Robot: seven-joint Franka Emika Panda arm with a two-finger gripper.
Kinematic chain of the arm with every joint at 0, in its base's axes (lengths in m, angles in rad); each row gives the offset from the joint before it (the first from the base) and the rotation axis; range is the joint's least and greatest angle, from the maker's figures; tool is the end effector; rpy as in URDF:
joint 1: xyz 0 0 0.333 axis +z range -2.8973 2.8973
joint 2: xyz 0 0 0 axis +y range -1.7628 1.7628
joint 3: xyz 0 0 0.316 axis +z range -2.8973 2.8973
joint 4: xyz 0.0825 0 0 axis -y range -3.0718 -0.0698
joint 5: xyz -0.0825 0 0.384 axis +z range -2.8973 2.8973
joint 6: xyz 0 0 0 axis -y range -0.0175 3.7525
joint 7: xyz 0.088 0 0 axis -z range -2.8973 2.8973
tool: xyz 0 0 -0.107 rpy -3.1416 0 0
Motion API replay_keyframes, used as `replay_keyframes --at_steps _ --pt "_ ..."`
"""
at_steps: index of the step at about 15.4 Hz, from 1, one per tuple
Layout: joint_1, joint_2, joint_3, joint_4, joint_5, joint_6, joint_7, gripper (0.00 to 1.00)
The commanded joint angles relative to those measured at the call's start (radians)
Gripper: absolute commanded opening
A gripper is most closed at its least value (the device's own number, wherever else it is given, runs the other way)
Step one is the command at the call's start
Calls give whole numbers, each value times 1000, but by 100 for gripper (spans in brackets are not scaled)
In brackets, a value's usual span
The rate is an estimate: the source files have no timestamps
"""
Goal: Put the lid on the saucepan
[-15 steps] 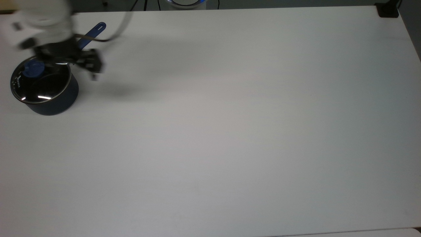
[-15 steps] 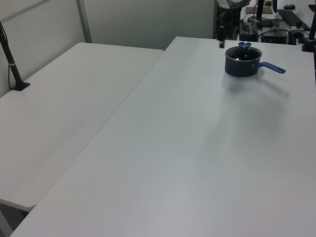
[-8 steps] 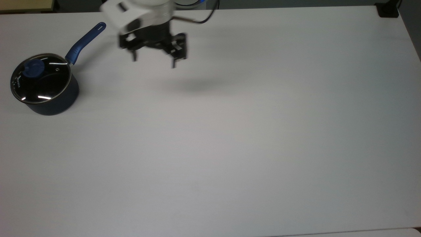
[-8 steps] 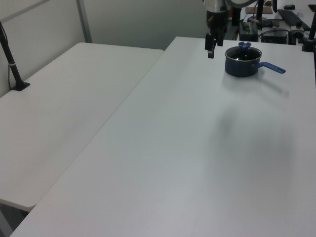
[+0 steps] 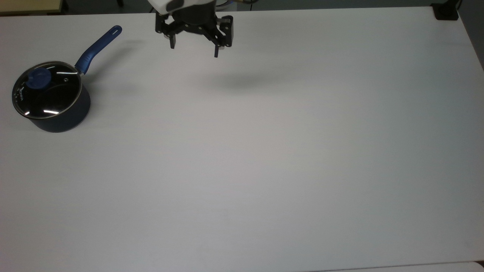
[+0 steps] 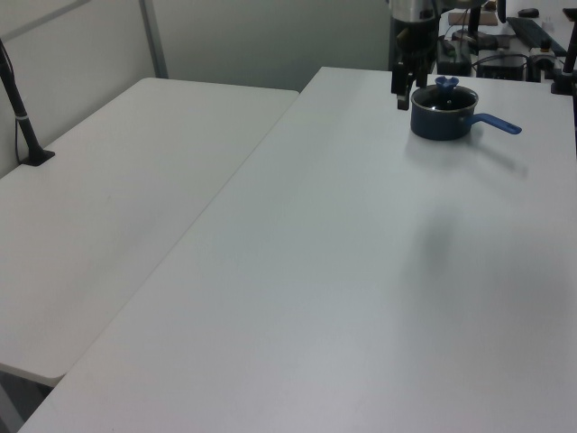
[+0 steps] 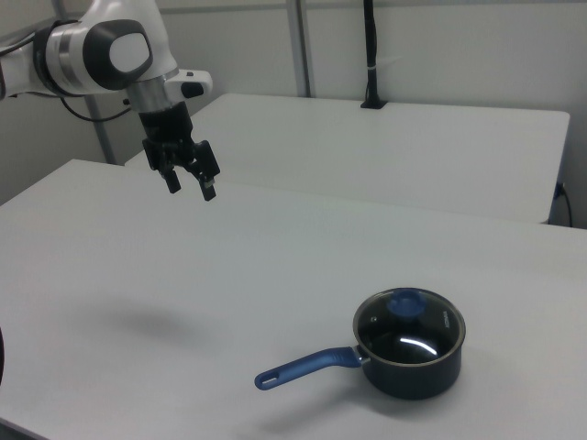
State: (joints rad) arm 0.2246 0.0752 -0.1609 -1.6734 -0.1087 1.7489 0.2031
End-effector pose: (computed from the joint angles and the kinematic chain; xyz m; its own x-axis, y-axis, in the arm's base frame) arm 0.5857 0.0305 0.5494 0.9927 -0.1180 0.0240 -0.1200 -0.9859 0.1163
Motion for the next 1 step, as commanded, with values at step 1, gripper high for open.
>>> replay_keyframes --at_steps 1 --pt "2 -40 -9 -35 12 -14 -30 100"
